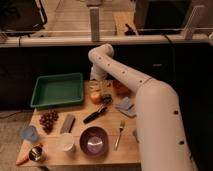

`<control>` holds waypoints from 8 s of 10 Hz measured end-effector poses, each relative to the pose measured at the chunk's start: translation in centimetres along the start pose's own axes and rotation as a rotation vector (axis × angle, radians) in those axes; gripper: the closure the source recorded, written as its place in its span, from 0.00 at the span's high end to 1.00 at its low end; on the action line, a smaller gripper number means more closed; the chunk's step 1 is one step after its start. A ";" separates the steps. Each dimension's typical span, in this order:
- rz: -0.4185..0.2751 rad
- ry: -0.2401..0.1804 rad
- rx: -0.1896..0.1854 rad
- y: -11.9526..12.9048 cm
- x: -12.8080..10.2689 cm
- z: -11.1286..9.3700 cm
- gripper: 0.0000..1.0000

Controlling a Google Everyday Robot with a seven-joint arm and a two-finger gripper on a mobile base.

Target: Place apple in tray

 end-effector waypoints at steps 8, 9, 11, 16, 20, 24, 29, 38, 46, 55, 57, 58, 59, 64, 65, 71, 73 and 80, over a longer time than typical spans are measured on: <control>0.343 -0.113 0.023 5.9 -1.9 4.9 0.80; 0.334 -0.128 0.069 5.3 -2.4 5.0 0.80; 0.340 -0.139 0.129 4.5 -2.6 5.3 0.80; 0.345 -0.150 0.134 3.1 -2.3 7.5 0.80; 0.359 -0.196 0.099 2.7 -2.0 9.2 0.62; 0.328 -0.251 0.053 1.4 -3.2 9.3 0.42; 0.286 -0.301 0.101 -1.7 -3.7 6.0 0.36; 0.078 -0.433 0.265 -8.0 -11.2 -1.4 0.38; -0.100 -0.543 0.217 -11.3 -18.8 1.8 0.43; -0.179 -0.550 0.109 -12.3 -21.3 5.1 0.80; -0.221 -0.557 0.085 -12.3 -21.8 5.6 0.80; -0.248 -0.553 0.081 -12.3 -22.1 5.6 0.80; -0.275 -0.550 0.076 -12.4 -22.2 5.5 0.80; -0.326 -0.540 0.054 -12.4 -22.4 5.4 0.80; -0.324 -0.540 0.055 -12.3 -22.2 5.5 0.80; -0.324 -0.539 0.054 -12.3 -22.3 5.5 0.80; -0.325 -0.539 0.054 -12.4 -22.3 5.5 0.80; -0.325 -0.539 0.054 -12.3 -22.3 5.5 0.80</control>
